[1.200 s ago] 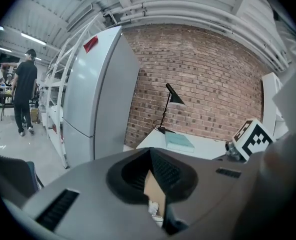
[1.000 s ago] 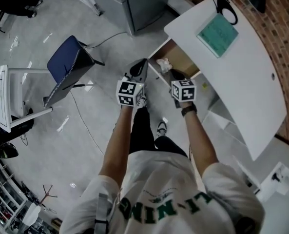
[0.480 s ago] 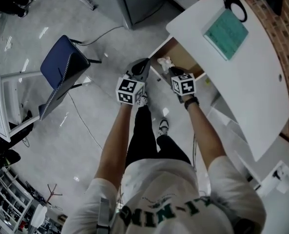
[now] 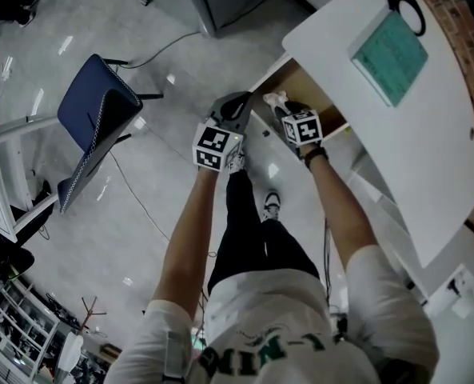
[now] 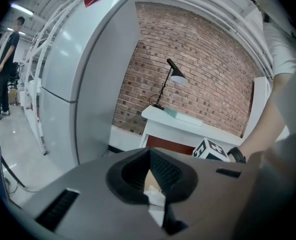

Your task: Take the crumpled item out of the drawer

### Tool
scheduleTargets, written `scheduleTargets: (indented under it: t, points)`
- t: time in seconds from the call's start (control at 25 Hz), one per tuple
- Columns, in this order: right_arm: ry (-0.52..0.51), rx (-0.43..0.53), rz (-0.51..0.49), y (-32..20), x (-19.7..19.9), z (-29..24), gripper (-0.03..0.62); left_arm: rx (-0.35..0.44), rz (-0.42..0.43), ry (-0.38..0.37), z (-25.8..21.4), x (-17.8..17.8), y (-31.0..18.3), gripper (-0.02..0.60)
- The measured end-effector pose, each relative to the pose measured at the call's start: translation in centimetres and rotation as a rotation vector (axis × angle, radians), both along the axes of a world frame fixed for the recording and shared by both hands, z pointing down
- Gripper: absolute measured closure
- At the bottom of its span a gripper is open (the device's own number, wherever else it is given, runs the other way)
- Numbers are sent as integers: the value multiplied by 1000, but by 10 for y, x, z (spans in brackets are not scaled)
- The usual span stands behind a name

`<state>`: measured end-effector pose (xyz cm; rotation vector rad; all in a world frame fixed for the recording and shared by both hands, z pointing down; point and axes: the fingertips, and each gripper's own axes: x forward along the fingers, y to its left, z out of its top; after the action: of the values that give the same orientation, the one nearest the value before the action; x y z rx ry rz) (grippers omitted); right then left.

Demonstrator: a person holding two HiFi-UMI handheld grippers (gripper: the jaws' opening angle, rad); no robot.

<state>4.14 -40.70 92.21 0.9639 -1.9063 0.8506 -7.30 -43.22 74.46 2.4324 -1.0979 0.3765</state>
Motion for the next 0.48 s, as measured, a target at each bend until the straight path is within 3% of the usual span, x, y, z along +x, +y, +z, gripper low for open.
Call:
scheduleTargets:
  t: [0.28, 0.48]
  points:
    - [7, -60, 14, -4, 7, 45, 448, 10, 22, 3, 26, 7, -13, 584]
    - [13, -87, -9, -3, 5, 65, 448, -25, 41, -2, 42, 8, -7, 584]
